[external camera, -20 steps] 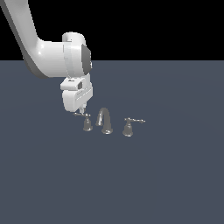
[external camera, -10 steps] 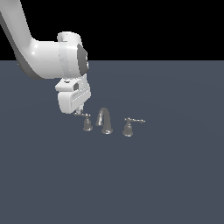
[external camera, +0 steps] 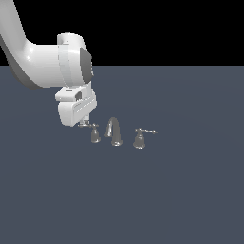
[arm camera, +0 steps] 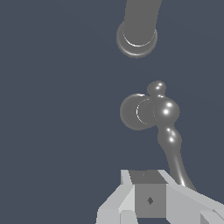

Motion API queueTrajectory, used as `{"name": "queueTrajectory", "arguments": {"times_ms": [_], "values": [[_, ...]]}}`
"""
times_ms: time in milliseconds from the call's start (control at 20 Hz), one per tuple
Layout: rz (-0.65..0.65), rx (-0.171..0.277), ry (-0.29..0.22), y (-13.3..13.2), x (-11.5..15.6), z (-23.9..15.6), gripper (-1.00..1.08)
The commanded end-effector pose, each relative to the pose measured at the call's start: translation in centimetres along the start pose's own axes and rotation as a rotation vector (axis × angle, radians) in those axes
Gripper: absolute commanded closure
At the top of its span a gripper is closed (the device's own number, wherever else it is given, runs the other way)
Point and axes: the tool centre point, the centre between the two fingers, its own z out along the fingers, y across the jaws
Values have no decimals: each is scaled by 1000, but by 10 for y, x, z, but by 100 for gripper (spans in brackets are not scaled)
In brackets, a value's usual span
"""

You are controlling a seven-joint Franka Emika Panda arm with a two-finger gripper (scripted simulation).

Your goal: Turn on the faucet by rotating a designated handle.

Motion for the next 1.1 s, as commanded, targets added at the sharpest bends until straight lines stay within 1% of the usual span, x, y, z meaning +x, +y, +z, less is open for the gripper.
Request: {"name": "queueTrajectory", "arguments": {"times_ms": [0,550,600,650,1050], "values": [[-3,-6,1,9,1,0,108],[-10,-11,-2,44,5,0,108],[-10,-11,-2,44,5,0,108],[2,10,5,30,12,0,108],[-5,-2,1,51,30,0,108]]}}
